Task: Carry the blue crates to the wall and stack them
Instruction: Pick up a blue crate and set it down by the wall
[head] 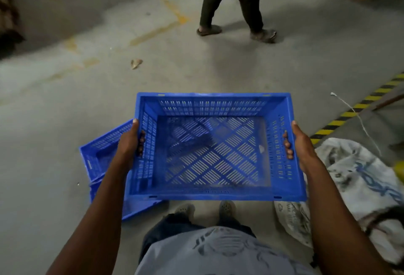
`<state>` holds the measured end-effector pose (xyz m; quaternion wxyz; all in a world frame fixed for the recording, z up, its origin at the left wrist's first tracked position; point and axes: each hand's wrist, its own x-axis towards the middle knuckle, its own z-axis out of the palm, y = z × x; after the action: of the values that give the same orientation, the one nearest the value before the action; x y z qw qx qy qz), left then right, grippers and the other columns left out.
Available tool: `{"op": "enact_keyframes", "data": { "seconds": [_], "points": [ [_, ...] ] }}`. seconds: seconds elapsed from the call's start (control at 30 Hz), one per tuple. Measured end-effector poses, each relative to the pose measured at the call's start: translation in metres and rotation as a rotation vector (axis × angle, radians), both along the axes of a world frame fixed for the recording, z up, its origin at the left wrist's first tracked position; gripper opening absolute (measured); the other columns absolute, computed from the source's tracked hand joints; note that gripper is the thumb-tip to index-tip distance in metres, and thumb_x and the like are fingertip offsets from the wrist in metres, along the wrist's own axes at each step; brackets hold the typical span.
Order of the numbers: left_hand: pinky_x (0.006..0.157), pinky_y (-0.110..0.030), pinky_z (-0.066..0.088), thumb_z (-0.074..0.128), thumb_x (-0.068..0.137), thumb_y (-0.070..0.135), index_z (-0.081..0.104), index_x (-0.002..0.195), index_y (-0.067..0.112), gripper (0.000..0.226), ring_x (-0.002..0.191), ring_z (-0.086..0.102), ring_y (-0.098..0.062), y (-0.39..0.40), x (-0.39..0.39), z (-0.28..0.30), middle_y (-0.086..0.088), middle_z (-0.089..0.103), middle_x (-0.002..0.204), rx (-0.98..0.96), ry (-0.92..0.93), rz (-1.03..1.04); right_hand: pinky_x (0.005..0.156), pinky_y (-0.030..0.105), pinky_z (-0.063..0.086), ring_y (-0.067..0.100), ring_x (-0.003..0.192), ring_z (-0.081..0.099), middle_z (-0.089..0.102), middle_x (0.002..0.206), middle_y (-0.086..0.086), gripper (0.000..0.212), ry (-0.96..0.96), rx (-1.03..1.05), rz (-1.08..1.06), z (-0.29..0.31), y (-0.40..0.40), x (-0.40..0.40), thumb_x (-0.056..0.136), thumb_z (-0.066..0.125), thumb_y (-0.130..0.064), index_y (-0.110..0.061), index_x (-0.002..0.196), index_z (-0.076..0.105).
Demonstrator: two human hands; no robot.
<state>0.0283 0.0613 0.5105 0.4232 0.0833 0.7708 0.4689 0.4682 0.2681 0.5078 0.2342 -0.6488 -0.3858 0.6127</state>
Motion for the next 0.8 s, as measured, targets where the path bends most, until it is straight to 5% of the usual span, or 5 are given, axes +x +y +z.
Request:
{"op": "enact_keyframes", "data": {
  "seconds": [0.4,0.8],
  "points": [
    [0.045,-0.024,0.025,0.047,0.080,0.078,0.057,0.072,0.019,0.060,0.042,0.031,-0.016,0.077,0.012,0.030,0.001,0.045,0.056,0.016,0.038,-0.555,0.035,0.020,0.024,0.013,0.034,0.028,0.038,0.053,-0.001,0.057,0.008,-0.038,-0.599,0.009,-0.195,0.044,0.086,0.039,-0.073,-0.018,0.074,0.051],
    [0.047,-0.027,0.026,0.048,0.079,0.079,0.058,0.083,0.017,0.063,0.044,0.031,-0.016,0.078,0.162,0.042,0.001,0.043,0.058,0.058,0.020,-1.259,0.039,0.022,0.021,0.013,0.038,0.025,0.039,0.057,-0.001,0.057,0.060,-0.005,-1.258,0.020,-0.478,0.047,0.086,0.038,-0.073,-0.019,0.076,0.051]
  ]
}}
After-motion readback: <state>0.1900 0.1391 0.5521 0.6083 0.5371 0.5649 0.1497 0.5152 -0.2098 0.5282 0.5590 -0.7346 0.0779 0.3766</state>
